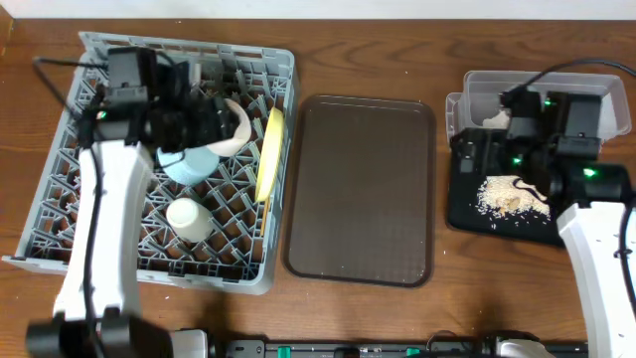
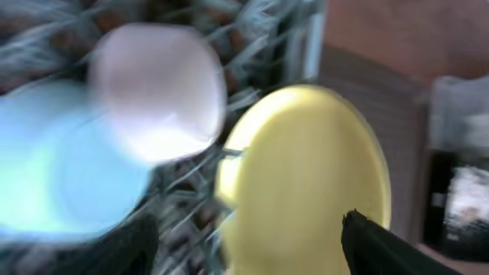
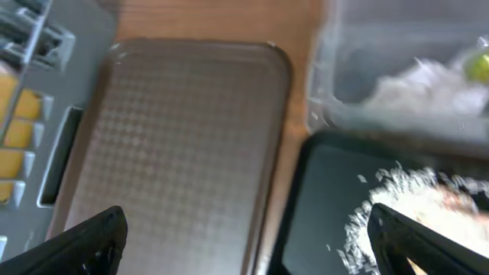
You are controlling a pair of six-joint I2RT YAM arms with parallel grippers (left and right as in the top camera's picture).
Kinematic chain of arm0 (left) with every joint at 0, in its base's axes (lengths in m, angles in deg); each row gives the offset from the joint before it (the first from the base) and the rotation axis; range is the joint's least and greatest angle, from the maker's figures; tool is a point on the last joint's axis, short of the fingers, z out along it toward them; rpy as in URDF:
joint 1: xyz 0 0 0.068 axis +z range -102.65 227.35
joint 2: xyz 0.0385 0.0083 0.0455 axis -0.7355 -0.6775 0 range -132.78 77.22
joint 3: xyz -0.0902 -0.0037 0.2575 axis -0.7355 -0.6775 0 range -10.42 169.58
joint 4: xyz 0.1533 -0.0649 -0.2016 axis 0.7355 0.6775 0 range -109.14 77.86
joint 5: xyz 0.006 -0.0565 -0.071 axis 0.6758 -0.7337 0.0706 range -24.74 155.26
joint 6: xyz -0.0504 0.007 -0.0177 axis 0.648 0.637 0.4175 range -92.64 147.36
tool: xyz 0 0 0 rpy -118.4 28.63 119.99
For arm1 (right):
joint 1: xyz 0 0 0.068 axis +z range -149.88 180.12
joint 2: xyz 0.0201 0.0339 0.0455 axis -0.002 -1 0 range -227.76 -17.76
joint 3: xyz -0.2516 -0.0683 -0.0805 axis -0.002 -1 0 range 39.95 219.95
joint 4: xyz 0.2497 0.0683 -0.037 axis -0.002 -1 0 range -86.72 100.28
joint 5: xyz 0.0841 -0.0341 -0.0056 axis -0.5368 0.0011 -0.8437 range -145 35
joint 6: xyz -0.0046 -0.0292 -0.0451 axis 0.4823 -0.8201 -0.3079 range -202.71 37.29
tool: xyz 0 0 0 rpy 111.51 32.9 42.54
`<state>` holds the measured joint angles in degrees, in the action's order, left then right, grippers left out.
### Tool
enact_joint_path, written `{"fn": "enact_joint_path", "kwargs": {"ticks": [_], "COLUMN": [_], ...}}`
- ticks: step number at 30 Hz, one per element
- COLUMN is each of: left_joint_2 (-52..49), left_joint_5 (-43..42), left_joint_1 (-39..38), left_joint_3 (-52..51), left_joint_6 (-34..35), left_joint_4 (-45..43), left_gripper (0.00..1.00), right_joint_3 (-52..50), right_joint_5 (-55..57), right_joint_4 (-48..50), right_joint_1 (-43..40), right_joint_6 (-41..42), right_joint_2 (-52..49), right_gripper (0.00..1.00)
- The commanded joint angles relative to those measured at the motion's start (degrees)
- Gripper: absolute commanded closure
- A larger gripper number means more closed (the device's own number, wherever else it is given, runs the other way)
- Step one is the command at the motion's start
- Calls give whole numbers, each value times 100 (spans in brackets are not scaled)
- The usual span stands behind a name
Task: Sort waste into correct bins and load items into the dishwasher
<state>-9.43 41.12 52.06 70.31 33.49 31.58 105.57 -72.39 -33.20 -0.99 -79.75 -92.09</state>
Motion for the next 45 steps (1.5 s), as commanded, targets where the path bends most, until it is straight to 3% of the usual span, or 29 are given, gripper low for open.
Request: {"fn": "enact_joint_path", "kwargs": {"ticks": [1,6,8,11,16,17,21,22,28,34,45], "left_joint_2": [372,437,492,828,2192,2780,4162,4492,5630,5917,5906], "left_joint_5": [1283,1414,1591,1735,1755,1755,1714,1714,1716,1716,1716], "left_joint_1": [-2,-2,-17,-63,-229,-321,-527,-551,-555,-555,-555], "left_joint_3": [111,74,-39,-389,-1331,-1696,-2463,-2618,-2852,-2852,-2855], "left_joint_6": [216,142,142,140,-122,-286,-387,-387,-393,-393,-393], "left_joint_4": [610,1792,2024,1934,1346,1132,667,595,540,581,581], "left_gripper": [23,22,22,22,22,22,22,17,12,11,10], "right_joint_3": [79,79,76,37,-240,-487,-1239,-1423,-1945,-1961,-1961], "right_joint_5": [415,1001,1008,1106,1145,1161,1211,1327,1952,1950,1950], "right_joint_4": [20,-424,-673,-918,-1027,-835,-201,-103,-247,-638,-1036], "right_joint_1": [433,793,811,811,815,815,815,815,815,815,815], "right_joint_6": [-216,149,343,570,629,625,658,739,857,859,859], "right_joint_2": [-42,-94,-94,-90,144,422,1521,1864,3316,3943,3956], "right_gripper": [2,2,7,10,5,1,1,1,1,1,1]}}
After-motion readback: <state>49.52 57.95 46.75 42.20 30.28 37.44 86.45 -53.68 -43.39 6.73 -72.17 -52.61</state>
